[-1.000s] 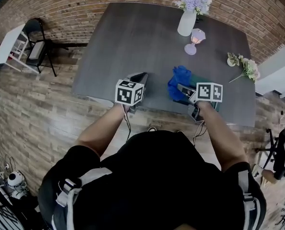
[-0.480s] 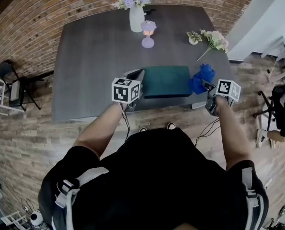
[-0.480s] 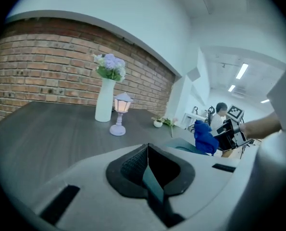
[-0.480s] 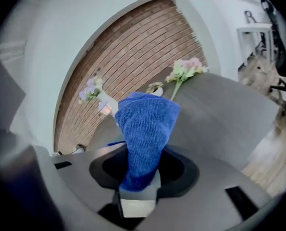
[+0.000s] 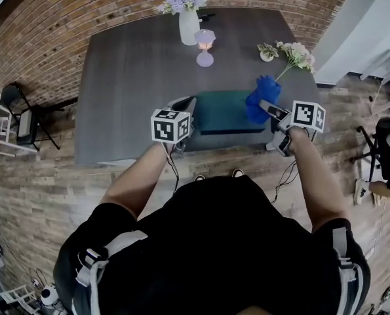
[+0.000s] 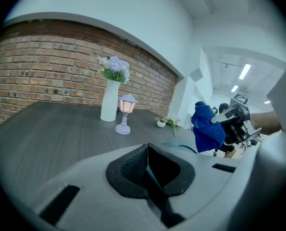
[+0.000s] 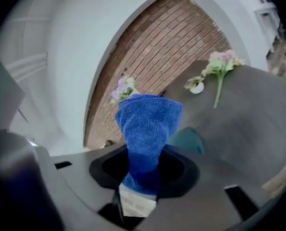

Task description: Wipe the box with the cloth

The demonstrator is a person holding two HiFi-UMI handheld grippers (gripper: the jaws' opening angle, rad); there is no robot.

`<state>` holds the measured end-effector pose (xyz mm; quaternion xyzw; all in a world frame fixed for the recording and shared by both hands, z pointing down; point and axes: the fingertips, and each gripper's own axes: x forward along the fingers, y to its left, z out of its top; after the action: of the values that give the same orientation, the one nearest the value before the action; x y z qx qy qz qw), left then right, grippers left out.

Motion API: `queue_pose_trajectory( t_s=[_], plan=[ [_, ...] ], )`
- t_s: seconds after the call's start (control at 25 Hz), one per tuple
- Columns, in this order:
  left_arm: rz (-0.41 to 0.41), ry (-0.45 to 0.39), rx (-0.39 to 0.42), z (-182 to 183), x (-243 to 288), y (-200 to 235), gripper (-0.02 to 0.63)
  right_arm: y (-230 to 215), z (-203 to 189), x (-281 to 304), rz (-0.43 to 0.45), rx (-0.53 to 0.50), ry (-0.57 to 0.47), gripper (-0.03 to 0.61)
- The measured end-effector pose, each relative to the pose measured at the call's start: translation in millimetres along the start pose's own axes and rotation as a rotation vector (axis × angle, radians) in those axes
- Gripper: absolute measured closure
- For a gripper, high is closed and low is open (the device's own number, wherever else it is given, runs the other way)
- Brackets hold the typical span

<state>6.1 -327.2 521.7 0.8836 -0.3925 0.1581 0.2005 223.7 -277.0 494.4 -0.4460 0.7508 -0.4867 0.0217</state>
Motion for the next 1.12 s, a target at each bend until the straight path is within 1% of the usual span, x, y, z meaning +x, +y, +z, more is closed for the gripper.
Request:
queue_pose_trajectory(
  t_s=[0.12,0.2,0.32,0.4,0.48,0.56,0.64,0.76,0.84,0.96,1.04,1.12],
  plan=[
    [0.059,-0.014,-0.025,-8.5,-25.8,23.6,0.603,68.6,-38.0,49.8,0.168,-0.019,0.118,0.423],
    [0.101,-0.023,-0.050,-14.5,-46.1,40.7,0.603,101.9,-67.7,74.8,0.242,-0.034,0.193,0.423],
    [0.159,-0.043,-0.105,-20.6,-77.5,67.1,0.603,130.0,-106.5,109.2,0.285,-0.056,0.287,0.423],
    [0.200,-0.055,-0.120,-24.1,-99.0,85.7,0.603,138.0,-126.0,130.8,0.288,-0.065,0.330,0.423],
    [0.232,-0.060,-0.129,-29.0,-115.4,101.4,0.603,136.6,-140.1,142.9,0.273,-0.078,0.356,0.423],
    [0.243,-0.056,-0.136,-31.5,-120.4,108.8,0.604,124.1,-143.9,142.4,0.243,-0.077,0.364,0.423],
    [0.224,-0.047,-0.139,-31.2,-110.2,103.4,0.603,99.9,-137.0,129.4,0.197,-0.063,0.353,0.423],
    [0.146,-0.037,-0.126,-25.4,-76.4,75.8,0.603,50.5,-118.5,95.1,0.092,-0.063,0.305,0.422],
    [0.083,-0.033,-0.087,-14.8,-48.7,49.9,0.603,16.6,-104.5,65.8,0.018,-0.076,0.261,0.420],
    [-0.003,-0.046,-0.030,8.7,-10.0,11.6,0.603,-32.4,-79.4,15.6,-0.076,-0.048,0.171,0.420],
    [-0.047,-0.057,-0.016,21.0,10.0,-10.3,0.603,-67.8,-62.0,-21.1,-0.161,-0.029,0.101,0.417],
    [-0.083,-0.060,-0.012,27.6,25.0,-29.4,0.603,-102.7,-47.6,-58.3,-0.271,-0.005,0.035,0.416]
  ],
)
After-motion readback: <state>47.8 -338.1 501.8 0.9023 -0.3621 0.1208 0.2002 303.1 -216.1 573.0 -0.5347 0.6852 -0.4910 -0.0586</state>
